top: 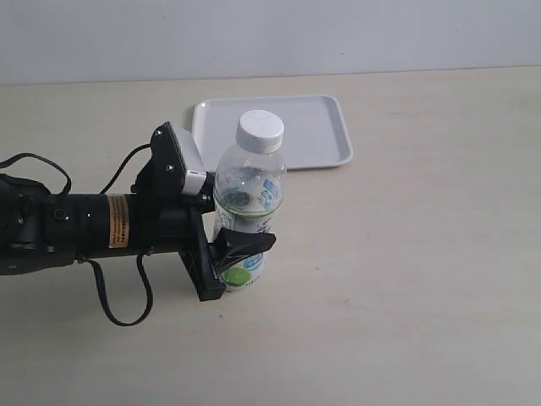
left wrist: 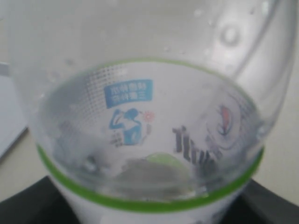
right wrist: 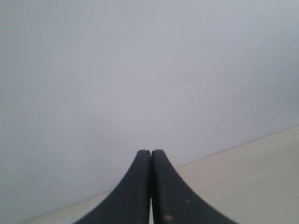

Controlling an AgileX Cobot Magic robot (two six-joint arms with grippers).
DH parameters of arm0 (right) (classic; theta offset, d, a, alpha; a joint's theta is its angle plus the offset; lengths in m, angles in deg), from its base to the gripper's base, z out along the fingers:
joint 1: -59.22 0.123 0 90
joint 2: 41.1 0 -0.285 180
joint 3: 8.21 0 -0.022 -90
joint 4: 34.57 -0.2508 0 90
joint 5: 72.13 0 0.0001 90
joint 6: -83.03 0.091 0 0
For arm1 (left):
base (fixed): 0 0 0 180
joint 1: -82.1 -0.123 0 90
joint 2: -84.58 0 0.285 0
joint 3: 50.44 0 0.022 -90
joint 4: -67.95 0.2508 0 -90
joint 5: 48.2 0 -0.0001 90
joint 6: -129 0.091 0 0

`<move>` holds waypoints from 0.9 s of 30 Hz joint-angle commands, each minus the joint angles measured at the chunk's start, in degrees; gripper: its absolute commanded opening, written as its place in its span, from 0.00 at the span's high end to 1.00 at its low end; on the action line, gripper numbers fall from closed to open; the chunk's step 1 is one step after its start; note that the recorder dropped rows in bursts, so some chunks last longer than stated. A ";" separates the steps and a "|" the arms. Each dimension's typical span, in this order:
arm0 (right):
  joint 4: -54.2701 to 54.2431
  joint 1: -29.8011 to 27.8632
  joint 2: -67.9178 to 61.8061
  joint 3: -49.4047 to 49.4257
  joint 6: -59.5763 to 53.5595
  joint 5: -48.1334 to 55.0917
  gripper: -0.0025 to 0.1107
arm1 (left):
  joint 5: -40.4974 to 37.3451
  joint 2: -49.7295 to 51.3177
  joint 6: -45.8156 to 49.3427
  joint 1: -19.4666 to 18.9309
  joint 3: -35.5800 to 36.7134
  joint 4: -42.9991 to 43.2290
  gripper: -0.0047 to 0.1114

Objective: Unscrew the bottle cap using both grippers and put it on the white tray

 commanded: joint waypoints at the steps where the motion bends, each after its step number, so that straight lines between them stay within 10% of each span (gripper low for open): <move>1: -3.78 -0.29 0.37 0.27 3.14 -2.17 0.98 | 1.76 -0.87 -0.24 0.34 -0.14 -0.58 0.96; 8: -6.21 -0.29 0.37 0.11 21.68 -12.82 0.98 | 1.76 -0.77 -0.28 0.34 -0.14 -0.58 0.96; 15: -5.80 -0.29 -14.92 -13.89 7.22 -6.19 0.98 | 1.23 -0.77 -0.28 0.34 -0.14 -0.58 0.96; 27: -6.03 -0.16 -64.69 -60.58 -15.01 55.72 0.98 | -0.13 -0.77 0.63 0.34 -0.14 -0.58 0.96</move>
